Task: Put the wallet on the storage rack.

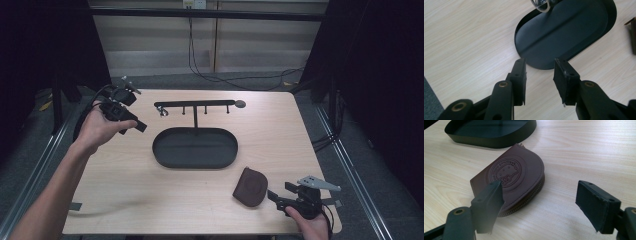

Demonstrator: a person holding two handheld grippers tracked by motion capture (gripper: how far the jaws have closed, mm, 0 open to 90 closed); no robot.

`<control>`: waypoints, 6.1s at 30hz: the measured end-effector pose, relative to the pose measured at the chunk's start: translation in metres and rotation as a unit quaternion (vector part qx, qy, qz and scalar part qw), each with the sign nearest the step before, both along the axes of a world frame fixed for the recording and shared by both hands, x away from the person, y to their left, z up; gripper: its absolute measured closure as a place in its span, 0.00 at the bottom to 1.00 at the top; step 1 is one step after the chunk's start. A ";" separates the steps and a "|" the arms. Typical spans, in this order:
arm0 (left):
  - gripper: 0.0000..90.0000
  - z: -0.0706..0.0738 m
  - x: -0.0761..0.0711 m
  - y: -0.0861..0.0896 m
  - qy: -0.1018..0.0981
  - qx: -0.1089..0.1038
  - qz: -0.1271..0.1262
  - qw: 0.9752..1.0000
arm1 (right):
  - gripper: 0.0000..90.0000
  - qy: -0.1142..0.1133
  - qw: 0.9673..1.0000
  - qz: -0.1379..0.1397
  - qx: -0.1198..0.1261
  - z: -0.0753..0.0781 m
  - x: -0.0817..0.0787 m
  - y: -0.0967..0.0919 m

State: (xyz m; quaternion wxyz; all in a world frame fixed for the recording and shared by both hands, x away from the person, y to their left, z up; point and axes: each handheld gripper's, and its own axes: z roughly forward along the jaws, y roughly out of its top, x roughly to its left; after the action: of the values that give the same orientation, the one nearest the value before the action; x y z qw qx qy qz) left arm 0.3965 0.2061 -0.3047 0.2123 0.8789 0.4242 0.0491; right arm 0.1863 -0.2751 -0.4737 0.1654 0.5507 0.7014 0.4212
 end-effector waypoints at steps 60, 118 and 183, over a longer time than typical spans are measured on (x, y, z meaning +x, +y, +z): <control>0.22 -0.167 -0.167 0.059 -0.074 -0.169 -0.020 0.983 | 0.24 0.116 0.990 0.081 -0.019 0.020 0.051 0.020; 0.23 -0.165 -0.166 0.063 -0.063 -0.187 -0.026 0.980 | 0.54 0.314 0.934 0.143 -0.098 0.017 0.121 0.065; 0.24 -0.165 -0.166 0.065 -0.059 -0.188 -0.026 0.980 | 0.93 0.339 0.915 0.127 -0.175 0.116 0.151 0.091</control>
State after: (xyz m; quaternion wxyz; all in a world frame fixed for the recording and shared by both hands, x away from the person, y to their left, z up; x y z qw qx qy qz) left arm 0.2304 0.2711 -0.4695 0.3998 0.8295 0.3897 0.0141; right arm 0.3371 -0.1838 -0.3572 -0.0436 0.5286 0.8422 0.0968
